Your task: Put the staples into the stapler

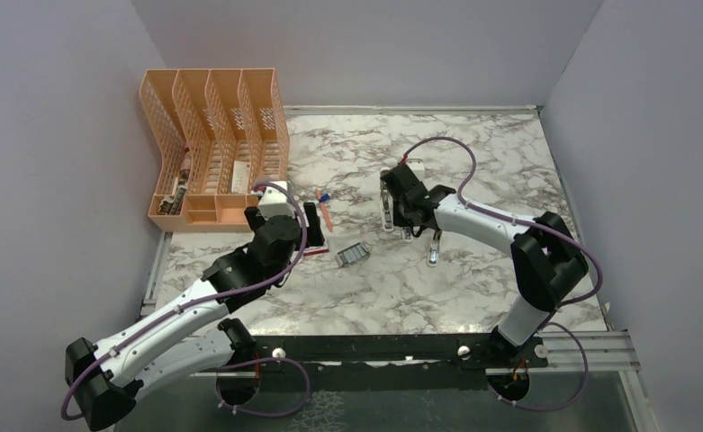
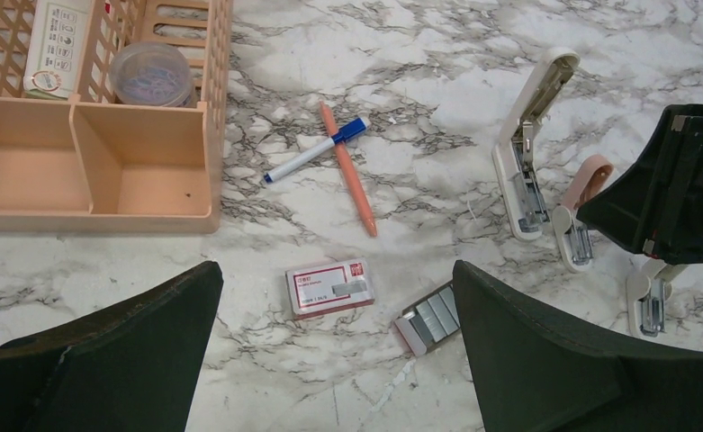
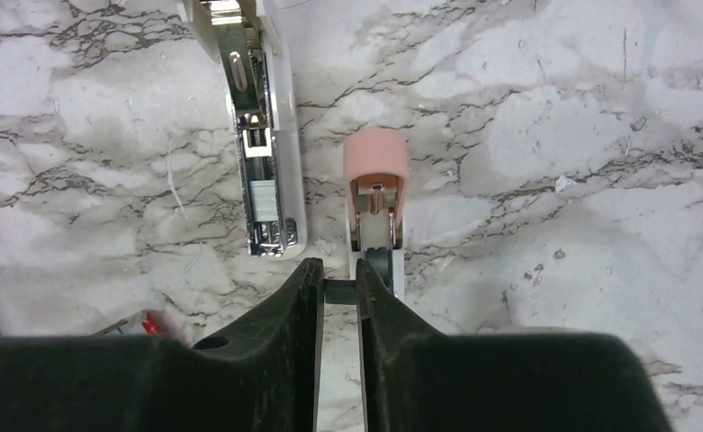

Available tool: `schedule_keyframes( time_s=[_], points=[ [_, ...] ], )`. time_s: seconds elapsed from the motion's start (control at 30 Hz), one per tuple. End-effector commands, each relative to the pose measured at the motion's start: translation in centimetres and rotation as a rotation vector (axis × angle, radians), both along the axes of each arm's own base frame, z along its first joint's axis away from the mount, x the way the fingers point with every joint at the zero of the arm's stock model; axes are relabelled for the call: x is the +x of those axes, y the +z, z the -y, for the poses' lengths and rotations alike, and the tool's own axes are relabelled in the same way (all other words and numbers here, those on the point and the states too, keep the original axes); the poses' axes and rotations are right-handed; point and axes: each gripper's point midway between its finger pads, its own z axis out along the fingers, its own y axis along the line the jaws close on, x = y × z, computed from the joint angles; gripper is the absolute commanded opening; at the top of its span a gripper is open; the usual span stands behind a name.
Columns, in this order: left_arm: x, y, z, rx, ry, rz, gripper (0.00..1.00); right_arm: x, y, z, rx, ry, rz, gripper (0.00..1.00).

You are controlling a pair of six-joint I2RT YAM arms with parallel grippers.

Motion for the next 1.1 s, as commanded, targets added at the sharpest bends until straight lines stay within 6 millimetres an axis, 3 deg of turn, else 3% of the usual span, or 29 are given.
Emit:
schedule_keyframes(
  time_s=[0.0, 0.3, 1.07],
  points=[
    [0.5, 0.3, -0.1, 0.005, 0.020, 0.011, 0.99, 1.2, -0.3, 0.7, -0.020, 0.029, 0.053, 0.22],
    [0.9, -0.1, 0.2, 0.022, 0.025, 0.010, 0.99, 0.9, -1.6, 1.7, -0.030, 0.037, 0.043, 0.22],
    [0.7, -0.1, -0.1, 0.011, 0.033, 0.017, 0.99, 0.9, -2.6, 1.7, -0.011, 0.064, 0.019, 0.22]
  ],
)
